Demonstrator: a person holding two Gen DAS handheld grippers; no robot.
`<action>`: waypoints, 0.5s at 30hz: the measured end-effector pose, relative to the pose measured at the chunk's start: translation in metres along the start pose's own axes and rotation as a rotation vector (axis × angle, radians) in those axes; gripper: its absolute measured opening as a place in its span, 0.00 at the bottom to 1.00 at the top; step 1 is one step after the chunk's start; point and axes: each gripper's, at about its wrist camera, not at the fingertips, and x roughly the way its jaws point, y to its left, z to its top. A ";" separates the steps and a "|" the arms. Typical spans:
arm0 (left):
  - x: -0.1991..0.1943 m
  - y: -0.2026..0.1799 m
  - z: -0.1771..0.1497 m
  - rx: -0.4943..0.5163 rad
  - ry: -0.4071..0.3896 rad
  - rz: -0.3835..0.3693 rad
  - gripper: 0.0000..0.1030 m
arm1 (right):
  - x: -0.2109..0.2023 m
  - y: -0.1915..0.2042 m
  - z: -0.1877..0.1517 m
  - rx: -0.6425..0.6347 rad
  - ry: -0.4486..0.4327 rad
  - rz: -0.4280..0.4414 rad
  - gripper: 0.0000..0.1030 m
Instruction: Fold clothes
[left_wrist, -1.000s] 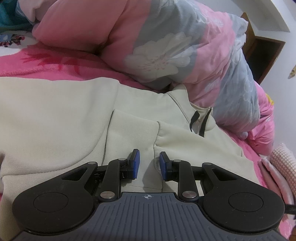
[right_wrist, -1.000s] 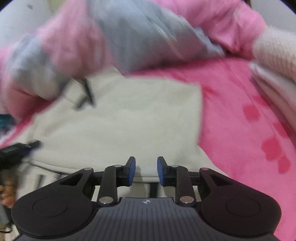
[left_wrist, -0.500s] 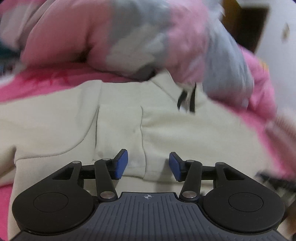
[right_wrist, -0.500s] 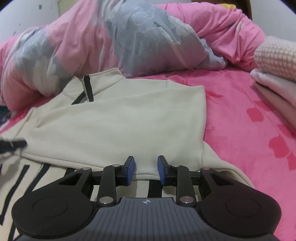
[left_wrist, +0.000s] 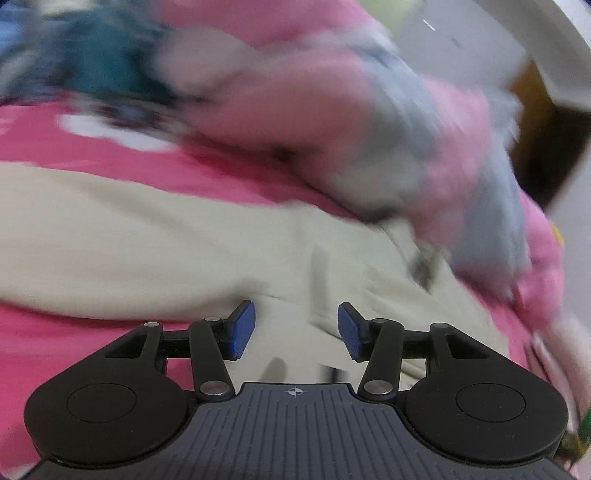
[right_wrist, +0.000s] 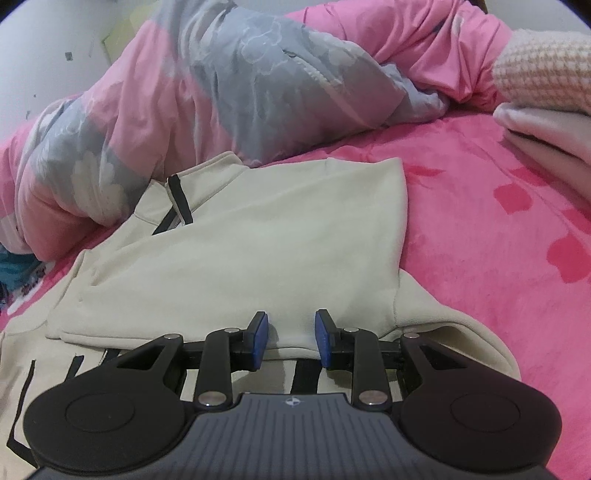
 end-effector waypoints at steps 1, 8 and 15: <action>-0.013 0.015 0.003 -0.029 -0.033 0.034 0.48 | 0.000 0.000 0.000 0.002 0.000 0.001 0.28; -0.080 0.121 0.014 -0.330 -0.296 0.338 0.59 | 0.000 -0.001 0.001 -0.001 0.000 -0.001 0.28; -0.093 0.203 0.018 -0.547 -0.423 0.509 0.61 | 0.001 0.003 0.001 -0.019 0.002 -0.017 0.28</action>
